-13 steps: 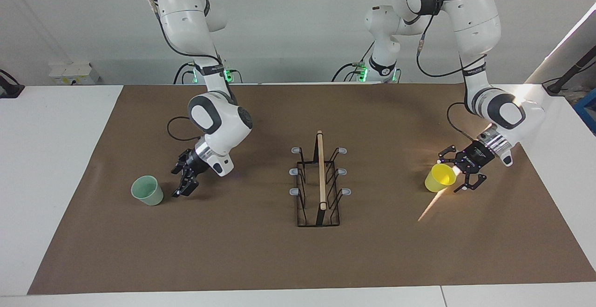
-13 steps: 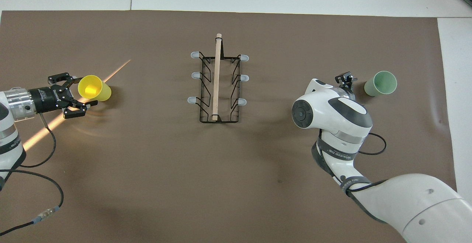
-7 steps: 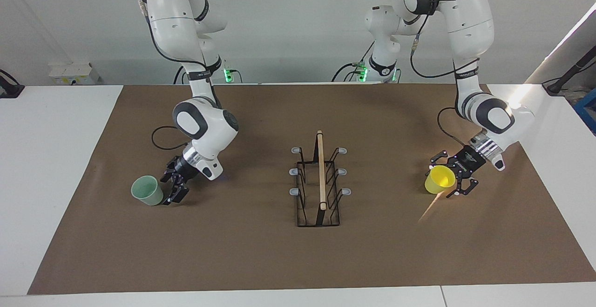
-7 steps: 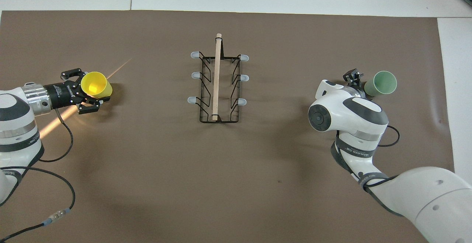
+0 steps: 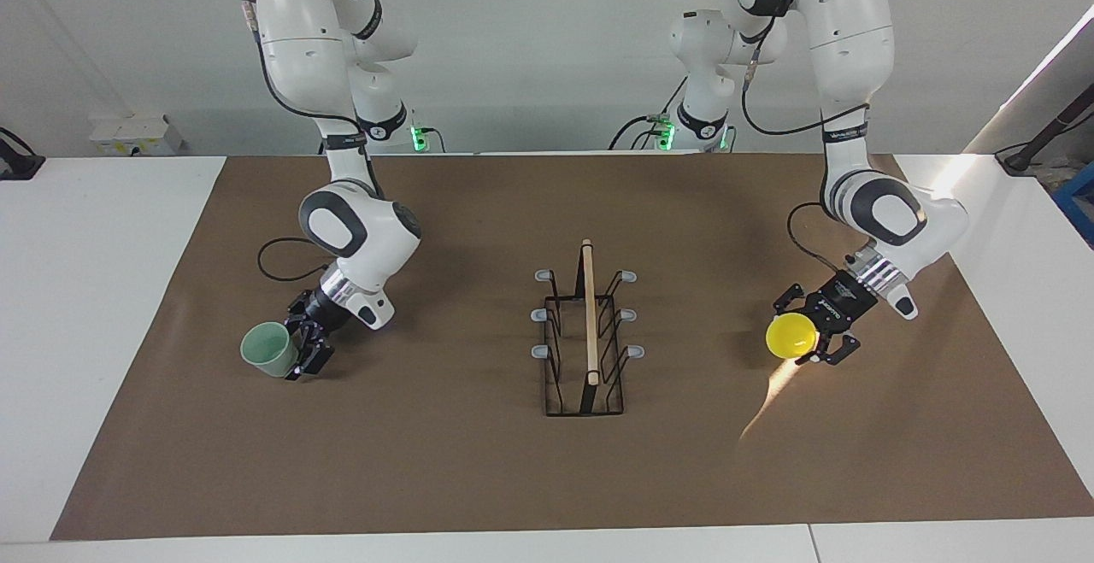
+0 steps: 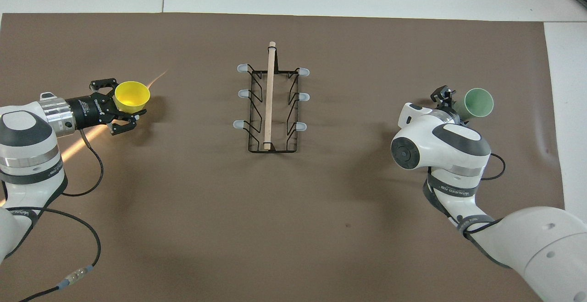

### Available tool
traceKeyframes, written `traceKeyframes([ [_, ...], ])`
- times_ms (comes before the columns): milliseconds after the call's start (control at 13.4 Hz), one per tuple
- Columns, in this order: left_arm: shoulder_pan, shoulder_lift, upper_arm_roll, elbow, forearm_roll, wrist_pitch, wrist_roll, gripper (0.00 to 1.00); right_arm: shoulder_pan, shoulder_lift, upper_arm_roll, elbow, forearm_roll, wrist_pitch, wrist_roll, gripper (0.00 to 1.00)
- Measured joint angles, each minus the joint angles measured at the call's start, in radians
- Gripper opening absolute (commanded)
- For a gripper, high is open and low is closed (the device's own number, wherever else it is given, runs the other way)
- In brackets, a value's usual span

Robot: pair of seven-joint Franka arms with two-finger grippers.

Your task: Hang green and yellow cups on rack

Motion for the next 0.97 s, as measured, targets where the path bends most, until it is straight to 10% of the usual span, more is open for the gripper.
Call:
traceKeyframes([
  [972, -0.003, -0.244, -0.27, 0.06, 0.872, 0.021, -0.17, 0.0, -0.06, 0.006, 0.0, -0.037, -0.207, 0.073, 0.084, 1.0],
])
